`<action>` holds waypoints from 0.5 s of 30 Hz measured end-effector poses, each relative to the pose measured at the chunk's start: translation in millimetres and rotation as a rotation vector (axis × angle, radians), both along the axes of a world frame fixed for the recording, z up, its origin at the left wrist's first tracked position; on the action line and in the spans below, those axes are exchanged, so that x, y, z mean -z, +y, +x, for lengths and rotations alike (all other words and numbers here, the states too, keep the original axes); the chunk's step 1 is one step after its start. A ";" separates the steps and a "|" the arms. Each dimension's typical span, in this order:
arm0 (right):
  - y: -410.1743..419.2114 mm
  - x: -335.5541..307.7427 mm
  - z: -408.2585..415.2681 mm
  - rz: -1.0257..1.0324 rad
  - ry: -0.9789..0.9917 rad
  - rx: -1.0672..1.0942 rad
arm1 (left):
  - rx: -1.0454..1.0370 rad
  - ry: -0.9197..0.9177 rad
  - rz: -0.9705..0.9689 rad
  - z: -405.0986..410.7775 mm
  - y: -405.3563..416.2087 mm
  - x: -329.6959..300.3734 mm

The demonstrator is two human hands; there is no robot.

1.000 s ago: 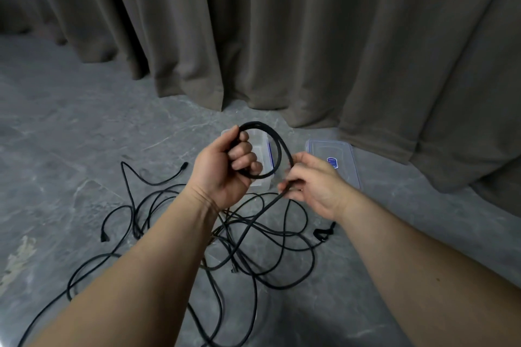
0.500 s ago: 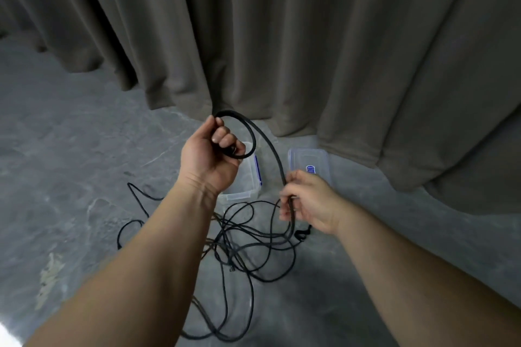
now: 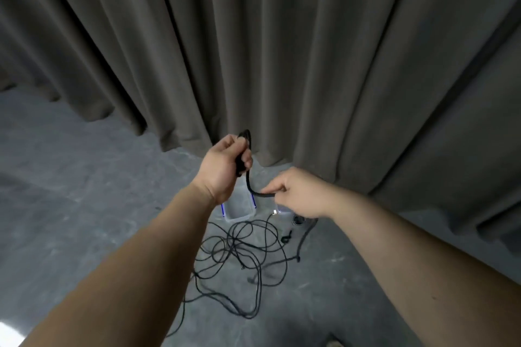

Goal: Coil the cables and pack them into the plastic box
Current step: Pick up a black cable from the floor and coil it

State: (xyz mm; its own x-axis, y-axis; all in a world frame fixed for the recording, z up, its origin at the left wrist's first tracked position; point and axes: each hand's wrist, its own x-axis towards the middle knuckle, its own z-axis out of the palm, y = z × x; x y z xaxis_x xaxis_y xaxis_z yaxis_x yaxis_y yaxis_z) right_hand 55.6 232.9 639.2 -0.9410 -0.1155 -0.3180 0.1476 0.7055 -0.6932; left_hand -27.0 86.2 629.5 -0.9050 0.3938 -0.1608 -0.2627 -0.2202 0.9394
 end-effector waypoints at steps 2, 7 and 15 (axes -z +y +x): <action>-11.7 -47.8 10.8 -0.086 0.065 -0.002 | 0.070 0.072 -0.063 12.3 -11.2 -37.3; -39.2 -138.8 40.1 -0.430 0.313 0.243 | 0.206 0.216 -0.148 34.7 -36.4 -112.8; -61.1 -221.1 50.0 -0.395 0.485 0.476 | 0.295 0.196 0.105 64.2 -60.1 -207.2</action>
